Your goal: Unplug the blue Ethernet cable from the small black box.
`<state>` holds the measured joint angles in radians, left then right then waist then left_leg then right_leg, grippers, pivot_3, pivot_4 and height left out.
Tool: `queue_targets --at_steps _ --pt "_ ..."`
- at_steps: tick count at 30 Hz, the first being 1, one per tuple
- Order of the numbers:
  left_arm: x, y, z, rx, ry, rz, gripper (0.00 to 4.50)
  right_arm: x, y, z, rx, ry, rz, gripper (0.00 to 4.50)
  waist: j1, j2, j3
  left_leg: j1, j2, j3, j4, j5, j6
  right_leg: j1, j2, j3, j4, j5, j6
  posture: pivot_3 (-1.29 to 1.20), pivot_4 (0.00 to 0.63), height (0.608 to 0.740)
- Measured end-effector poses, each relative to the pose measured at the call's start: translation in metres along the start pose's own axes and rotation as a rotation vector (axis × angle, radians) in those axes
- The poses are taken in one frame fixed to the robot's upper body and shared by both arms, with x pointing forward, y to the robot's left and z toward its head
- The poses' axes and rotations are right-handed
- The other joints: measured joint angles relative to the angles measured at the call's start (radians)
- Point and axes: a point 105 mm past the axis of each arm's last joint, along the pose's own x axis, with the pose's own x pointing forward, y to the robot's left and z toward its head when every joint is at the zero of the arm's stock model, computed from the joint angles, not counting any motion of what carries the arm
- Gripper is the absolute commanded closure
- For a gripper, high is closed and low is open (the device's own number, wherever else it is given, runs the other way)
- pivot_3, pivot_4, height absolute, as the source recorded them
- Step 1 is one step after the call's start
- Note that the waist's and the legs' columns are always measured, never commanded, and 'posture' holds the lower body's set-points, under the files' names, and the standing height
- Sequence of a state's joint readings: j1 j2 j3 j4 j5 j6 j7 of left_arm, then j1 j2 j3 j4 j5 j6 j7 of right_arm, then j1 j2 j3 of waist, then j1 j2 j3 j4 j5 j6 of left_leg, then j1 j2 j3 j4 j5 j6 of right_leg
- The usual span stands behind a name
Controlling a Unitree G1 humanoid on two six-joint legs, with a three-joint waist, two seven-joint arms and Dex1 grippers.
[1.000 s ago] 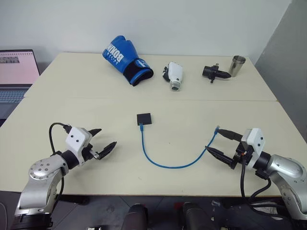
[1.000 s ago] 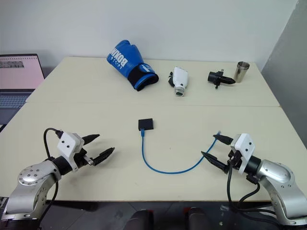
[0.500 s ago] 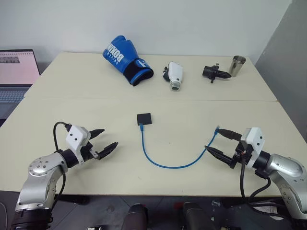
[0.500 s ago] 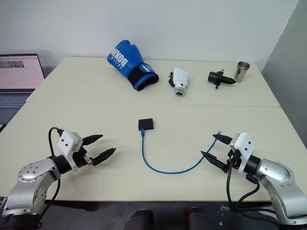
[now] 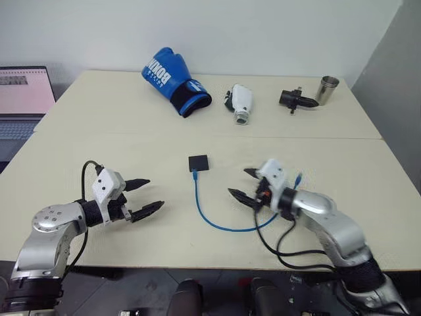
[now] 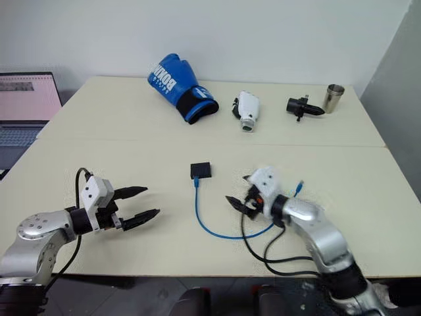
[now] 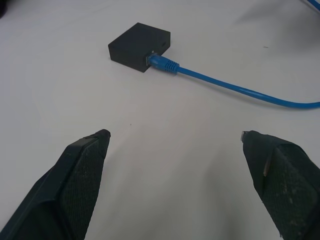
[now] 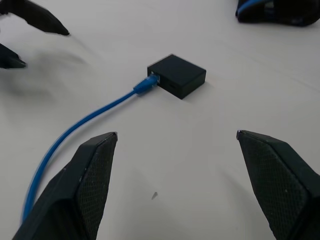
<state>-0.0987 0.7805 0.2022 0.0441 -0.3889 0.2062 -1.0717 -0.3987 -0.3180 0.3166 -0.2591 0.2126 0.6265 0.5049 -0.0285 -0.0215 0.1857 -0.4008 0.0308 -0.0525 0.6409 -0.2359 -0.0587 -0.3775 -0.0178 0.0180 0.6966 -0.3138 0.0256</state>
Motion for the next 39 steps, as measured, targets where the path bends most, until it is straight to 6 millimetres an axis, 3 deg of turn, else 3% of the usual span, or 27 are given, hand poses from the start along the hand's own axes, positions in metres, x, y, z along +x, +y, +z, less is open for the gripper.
queue_targets --at_steps 4,8,17,24,28,39 --pt "0.002 0.007 0.011 0.036 -0.016 0.012 0.01 0.045 0.020 0.006 0.065 0.047 0.021 0.46 -0.004 0.000 0.000 0.000 0.000 0.000 -0.001 0.000 0.000 -0.002 0.000 0.000 0.001 0.000 0.000 0.00 0.150 0.740" --pt "0.003 0.009 0.013 0.040 -0.014 0.022 0.01 0.065 0.031 0.008 0.071 0.089 0.025 0.46 -0.002 0.000 0.000 -0.001 -0.001 0.000 -0.002 0.000 0.000 -0.002 -0.001 0.000 0.001 0.000 0.000 0.00 0.150 0.740" --pt "0.005 0.008 0.021 0.063 -0.024 0.029 0.01 0.082 0.046 -0.007 0.045 0.189 0.030 0.46 -0.005 0.000 0.000 -0.001 0.000 0.000 -0.004 0.000 0.000 -0.004 0.000 0.000 0.001 0.000 0.000 0.00 0.150 0.740" --pt "0.006 0.009 0.023 0.068 -0.027 0.033 0.01 0.098 0.053 0.004 0.027 0.184 0.032 0.46 -0.007 0.000 0.000 0.000 0.000 0.000 -0.005 0.000 0.000 -0.004 0.000 0.000 0.002 0.000 0.000 0.00 0.150 0.740" --pt "0.006 0.010 0.024 0.071 -0.026 0.033 0.01 0.103 0.048 0.000 0.011 0.199 0.010 0.46 -0.005 0.000 0.000 -0.001 0.000 0.000 -0.005 0.000 0.000 -0.004 0.000 0.000 0.001 0.000 0.000 0.00 0.150 0.740" --pt "0.006 0.010 0.024 0.073 -0.025 0.034 0.00 0.104 0.041 -0.001 -0.014 0.186 -0.016 3.09 -0.005 0.000 0.000 0.000 0.000 0.000 -0.005 0.000 0.000 -0.004 0.000 0.000 0.002 0.000 0.000 0.00 0.150 0.740"
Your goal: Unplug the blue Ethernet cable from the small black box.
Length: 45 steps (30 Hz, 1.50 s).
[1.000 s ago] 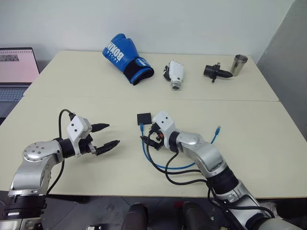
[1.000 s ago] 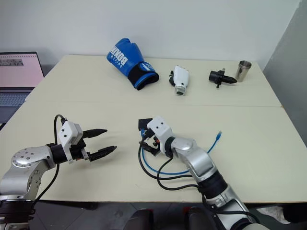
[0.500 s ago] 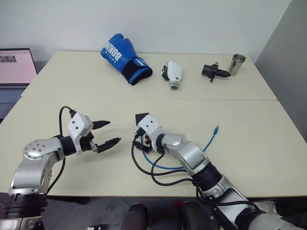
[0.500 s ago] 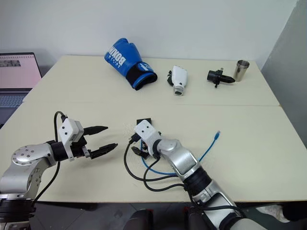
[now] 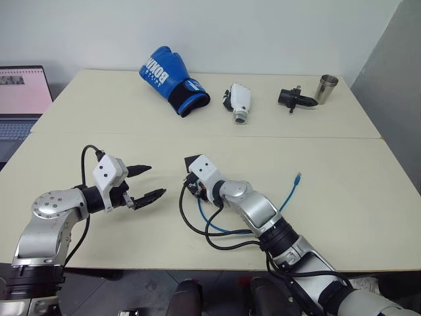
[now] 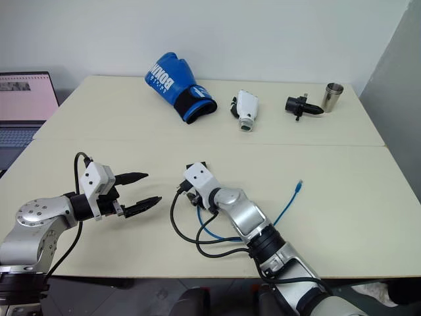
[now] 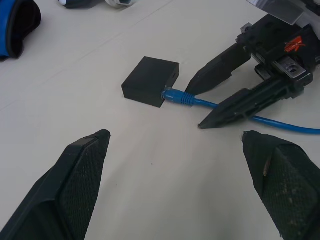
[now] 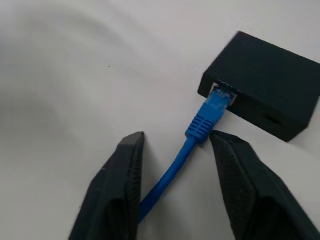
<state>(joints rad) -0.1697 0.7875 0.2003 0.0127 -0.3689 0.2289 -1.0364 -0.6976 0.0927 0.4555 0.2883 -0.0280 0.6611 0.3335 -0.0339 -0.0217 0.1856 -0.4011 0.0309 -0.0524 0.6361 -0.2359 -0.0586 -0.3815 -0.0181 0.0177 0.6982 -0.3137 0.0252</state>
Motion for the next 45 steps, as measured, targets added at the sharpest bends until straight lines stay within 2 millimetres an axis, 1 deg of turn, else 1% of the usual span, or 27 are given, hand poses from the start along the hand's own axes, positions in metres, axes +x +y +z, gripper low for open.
queue_targets --at_steps 3,6,7,9,10,12,13,15,18,20,22,24,26,28,31,34,38,40,42,43,45 --pt "0.000 0.001 -0.001 -0.002 0.002 0.003 0.00 -0.001 -0.002 -0.001 -0.003 0.002 -0.006 3.82 0.000 0.000 0.000 0.000 0.000 0.000 0.000 0.000 0.000 0.000 0.000 0.000 0.000 0.000 0.000 0.00 0.150 0.740" --pt "-0.001 0.004 -0.003 -0.008 0.005 0.013 0.00 -0.002 -0.007 -0.002 -0.011 0.002 -0.021 4.44 0.000 0.000 0.000 0.000 0.000 0.000 0.000 0.000 0.000 0.000 0.000 0.000 0.000 0.000 0.000 0.00 0.150 0.740" --pt "-0.001 0.005 -0.004 -0.008 0.007 0.016 0.00 -0.003 -0.009 -0.003 -0.012 0.001 -0.027 4.48 0.000 0.000 0.000 0.000 0.000 0.000 0.000 0.000 0.000 0.000 0.000 0.000 0.000 0.000 0.000 0.00 0.150 0.740" --pt "-0.001 0.006 -0.005 -0.017 0.012 0.021 0.00 -0.005 -0.017 -0.004 -0.029 -0.003 -0.044 4.49 0.002 0.000 0.000 0.000 0.000 0.000 0.000 0.000 0.000 0.000 0.000 0.000 0.000 0.000 0.000 0.00 0.150 0.740" --pt "-0.001 0.008 -0.006 -0.035 0.019 0.026 0.00 -0.008 -0.023 -0.006 -0.073 -0.010 -0.051 4.49 0.003 0.000 0.000 0.000 -0.001 0.000 0.000 0.000 0.000 0.000 0.000 0.000 0.000 0.000 0.000 0.00 0.150 0.740" --pt "-0.002 0.012 -0.012 -0.098 0.036 0.044 0.00 -0.018 -0.038 -0.006 -0.173 -0.034 -0.061 4.49 0.003 0.000 0.000 0.000 -0.001 0.000 0.000 0.000 0.000 0.000 0.000 0.000 -0.001 0.000 0.000 0.00 0.150 0.740" --pt "-0.002 0.012 -0.015 -0.144 0.042 0.047 0.00 -0.026 -0.046 -0.005 -0.246 -0.054 -0.060 4.49 0.002 0.000 0.000 -0.001 -0.001 0.000 0.000 0.000 0.000 0.000 0.000 0.000 -0.001 0.000 0.000 0.00 0.150 0.740" --pt "-0.001 0.011 -0.016 -0.238 0.041 0.035 0.00 -0.039 -0.051 -0.003 -0.391 -0.089 -0.033 4.49 -0.001 0.000 0.000 -0.001 -0.001 0.000 0.000 0.000 0.000 -0.001 0.000 0.000 -0.001 0.000 0.000 0.00 0.150 0.740" --pt "0.000 0.008 -0.011 -0.386 0.029 -0.010 0.00 -0.058 -0.047 0.003 -0.651 -0.165 0.046 4.49 -0.006 -0.001 0.000 -0.001 0.000 0.001 -0.002 0.000 0.000 -0.002 0.000 0.000 -0.001 0.000 0.000 0.00 0.150 0.740" --pt "0.003 0.003 -0.002 -0.489 -0.001 -0.065 0.00 -0.073 -0.043 0.002 -0.794 -0.214 0.112 4.49 -0.007 -0.001 0.001 -0.001 0.000 0.000 -0.002 0.000 0.000 -0.002 0.000 0.000 -0.001 0.000 0.000 0.00 0.150 0.740" --pt "0.007 -0.004 0.009 -0.572 -0.015 -0.134 0.00 -0.082 -0.037 0.003 -0.870 -0.258 0.173 4.49 -0.008 -0.002 0.001 -0.001 0.000 0.001 -0.002 0.000 0.000 -0.002 0.000 0.000 -0.001 0.000 0.000 0.00 0.150 0.740" --pt "0.010 -0.009 0.016 -0.612 -0.019 -0.177 0.00 -0.085 -0.029 0.007 -0.893 -0.304 0.213 4.49 -0.012 -0.002 0.001 0.000 0.000 0.001 -0.002 0.000 0.000 -0.001 0.000 0.000 0.000 0.000 0.000 0.00 0.150 0.740" --pt "0.013 -0.014 0.028 -0.662 -0.031 -0.240 0.00 -0.091 -0.023 0.012 -0.914 -0.352 0.260 4.50 -0.013 -0.002 0.001 -0.001 0.000 0.000 -0.002 0.000 0.000 -0.001 0.000 -0.001 0.000 0.000 0.000 0.00 0.150 0.740" --pt "0.015 -0.019 0.038 -0.696 -0.045 -0.294 0.00 -0.095 -0.022 0.017 -0.937 -0.392 0.273 4.50 -0.013 -0.002 0.001 0.000 0.000 0.000 -0.002 0.000 0.000 0.000 0.000 0.000 0.000 0.000 0.000 0.00 0.150 0.740" --pt "0.017 -0.025 0.043 -0.716 -0.058 -0.333 0.00 -0.098 -0.022 0.025 -0.962 -0.426 0.274 4.50 -0.014 -0.002 0.001 0.000 0.000 0.000 -0.002 0.000 0.000 0.000 0.000 0.000 0.000 0.000 0.000 0.00 0.150 0.740" --pt "0.019 -0.027 0.043 -0.733 -0.063 -0.349 0.00 -0.100 -0.022 0.034 -0.972 -0.454 0.265 4.50 -0.012 -0.002 0.001 0.000 0.000 0.000 -0.002 0.000 0.000 0.000 0.000 0.000 0.000 0.000 0.000 0.00 0.150 0.740" --pt "0.024 -0.030 0.045 -0.745 -0.084 -0.361 0.00 -0.099 -0.019 0.039 -0.944 -0.478 0.281 4.50 -0.007 -0.002 0.001 0.000 0.000 0.000 -0.002 0.000 -0.001 0.000 0.000 0.000 0.000 0.000 0.000 0.00 0.150 0.740" --pt "0.027 -0.032 0.046 -0.757 -0.099 -0.372 0.37 -0.099 -0.017 0.040 -0.938 -0.484 0.287 4.50 -0.004 -0.002 0.001 0.000 0.000 0.000 -0.001 0.000 -0.001 0.000 -0.001 0.000 0.000 0.000 0.000 0.00 0.150 0.740" --pt "0.030 -0.034 0.048 -0.770 -0.113 -0.386 0.64 -0.099 -0.016 0.040 -0.936 -0.486 0.294 4.50 -0.002 -0.002 0.001 0.000 -0.001 0.000 -0.001 0.000 -0.001 0.000 -0.001 0.000 0.000 0.000 0.000 0.00 0.150 0.740" --pt "0.030 -0.035 0.048 -0.777 -0.114 -0.391 0.93 -0.099 -0.016 0.040 -0.937 -0.485 0.296 4.50 -0.001 -0.002 0.001 0.000 -0.001 0.000 -0.001 0.000 -0.001 0.000 -0.001 0.000 0.000 0.000 0.000 0.00 0.150 0.740" --pt "0.031 -0.036 0.049 -0.785 -0.121 -0.399 1.29 -0.100 -0.017 0.040 -0.938 -0.484 0.294 4.50 -0.001 -0.002 0.001 0.000 -0.001 0.000 -0.001 0.000 -0.001 0.001 -0.001 0.000 0.000 0.000 0.000 0.00 0.150 0.740"
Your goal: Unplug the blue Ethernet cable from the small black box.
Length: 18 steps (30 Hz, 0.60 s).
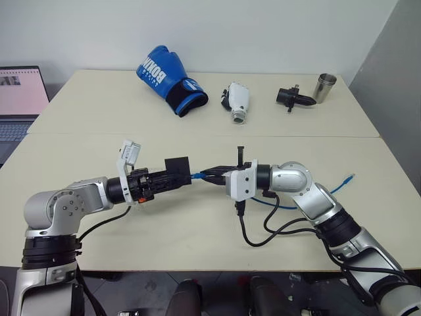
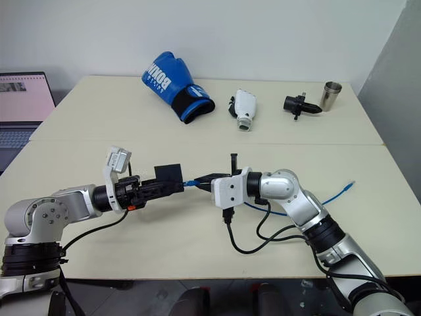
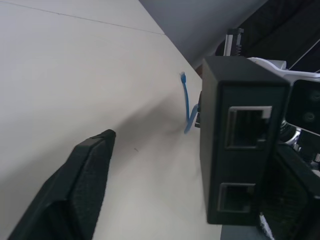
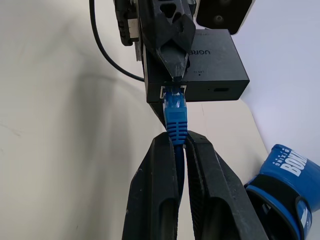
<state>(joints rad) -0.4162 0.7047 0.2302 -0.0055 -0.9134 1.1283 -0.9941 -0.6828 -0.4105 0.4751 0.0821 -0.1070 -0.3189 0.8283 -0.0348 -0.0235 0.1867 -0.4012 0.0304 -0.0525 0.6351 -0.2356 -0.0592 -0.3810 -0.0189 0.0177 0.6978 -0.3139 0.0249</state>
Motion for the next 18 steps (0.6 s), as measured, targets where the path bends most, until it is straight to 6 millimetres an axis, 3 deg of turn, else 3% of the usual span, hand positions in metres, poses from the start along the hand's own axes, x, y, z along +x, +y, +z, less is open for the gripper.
queue_targets --at_steps 12,18 --pt "0.000 -0.013 0.006 -0.052 -0.028 -0.087 3.66 0.000 -0.004 0.005 -0.055 -0.026 -0.032 4.50 0.001 0.000 0.000 0.000 0.000 0.000 0.000 0.000 0.000 0.000 0.000 0.000 0.000 0.000 0.000 0.00 0.150 0.740" --pt "0.000 -0.018 0.013 -0.046 -0.044 -0.111 3.69 -0.001 -0.010 0.009 -0.082 -0.063 -0.074 4.50 0.001 0.000 0.000 0.000 0.000 0.000 0.000 0.000 0.000 0.001 0.000 0.000 0.000 0.000 0.000 0.00 0.150 0.740"
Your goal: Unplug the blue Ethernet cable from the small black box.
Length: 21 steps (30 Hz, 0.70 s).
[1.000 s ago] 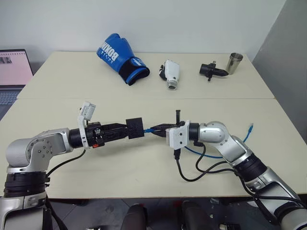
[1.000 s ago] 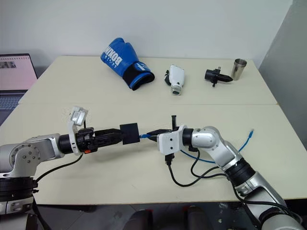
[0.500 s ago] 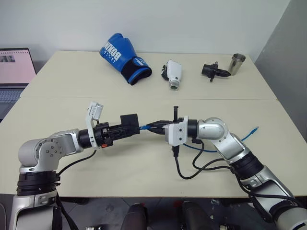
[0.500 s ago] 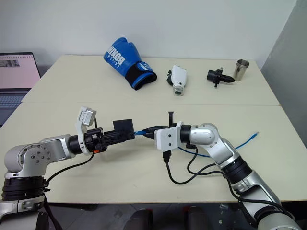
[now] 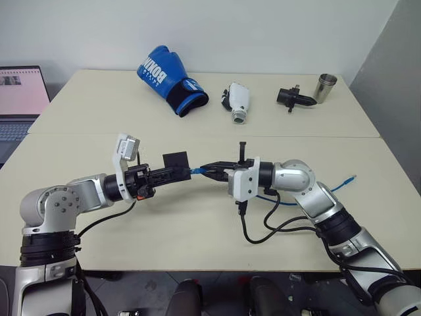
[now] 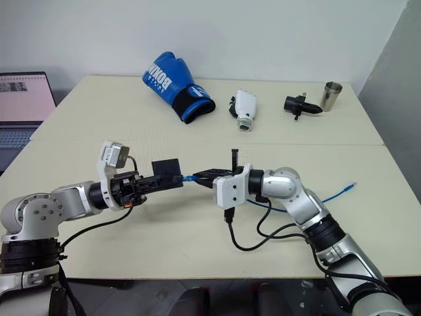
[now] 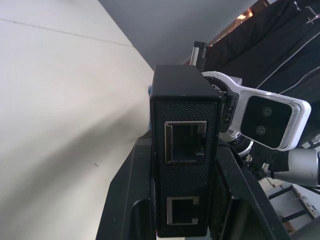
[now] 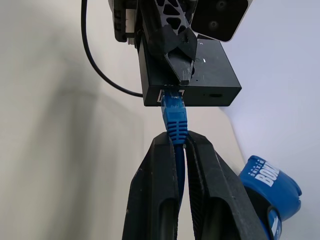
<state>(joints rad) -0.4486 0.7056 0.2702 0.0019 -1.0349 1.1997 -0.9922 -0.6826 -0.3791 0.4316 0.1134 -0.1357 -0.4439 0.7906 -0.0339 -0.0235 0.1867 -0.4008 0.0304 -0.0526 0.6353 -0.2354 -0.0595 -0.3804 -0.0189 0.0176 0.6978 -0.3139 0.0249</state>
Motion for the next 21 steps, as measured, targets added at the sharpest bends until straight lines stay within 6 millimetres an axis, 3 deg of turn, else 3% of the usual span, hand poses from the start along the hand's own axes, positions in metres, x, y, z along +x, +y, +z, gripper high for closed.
queue_targets --at_steps 5,7,13,17,21 --pt "0.000 -0.002 0.001 0.001 0.002 -0.005 3.69 0.000 -0.001 0.000 -0.006 -0.014 -0.013 4.50 0.000 0.000 0.000 0.000 0.000 0.000 0.000 0.000 0.000 0.000 0.000 0.000 0.000 0.000 0.000 0.00 0.150 0.740" --pt "0.000 -0.002 0.001 0.004 0.005 -0.007 3.69 -0.002 0.000 0.001 0.007 -0.022 -0.005 3.80 0.000 0.000 0.000 0.000 0.000 0.000 0.000 0.000 0.000 0.000 0.000 0.000 0.000 0.000 0.000 0.00 0.150 0.740" --pt "0.003 0.001 -0.002 0.052 0.032 0.009 3.69 -0.008 -0.001 0.002 0.032 -0.010 0.006 2.53 0.001 0.000 0.000 0.000 0.000 0.000 0.000 0.000 0.000 0.000 0.000 0.000 0.000 0.000 0.000 0.00 0.150 0.740" --pt "0.004 0.009 -0.003 0.117 0.046 0.042 3.69 -0.012 0.001 0.026 0.066 -0.083 0.036 2.51 0.002 0.000 0.000 0.000 0.000 0.000 0.000 0.000 0.000 0.000 0.000 0.000 0.000 0.000 0.000 0.00 0.150 0.740" --pt "0.010 0.009 -0.003 0.203 0.081 0.018 3.69 -0.022 0.007 0.039 0.259 -0.093 0.064 2.51 0.005 0.000 0.000 0.000 0.000 -0.001 0.000 0.000 0.000 0.001 -0.001 -0.001 -0.001 0.000 0.000 0.00 0.150 0.740"
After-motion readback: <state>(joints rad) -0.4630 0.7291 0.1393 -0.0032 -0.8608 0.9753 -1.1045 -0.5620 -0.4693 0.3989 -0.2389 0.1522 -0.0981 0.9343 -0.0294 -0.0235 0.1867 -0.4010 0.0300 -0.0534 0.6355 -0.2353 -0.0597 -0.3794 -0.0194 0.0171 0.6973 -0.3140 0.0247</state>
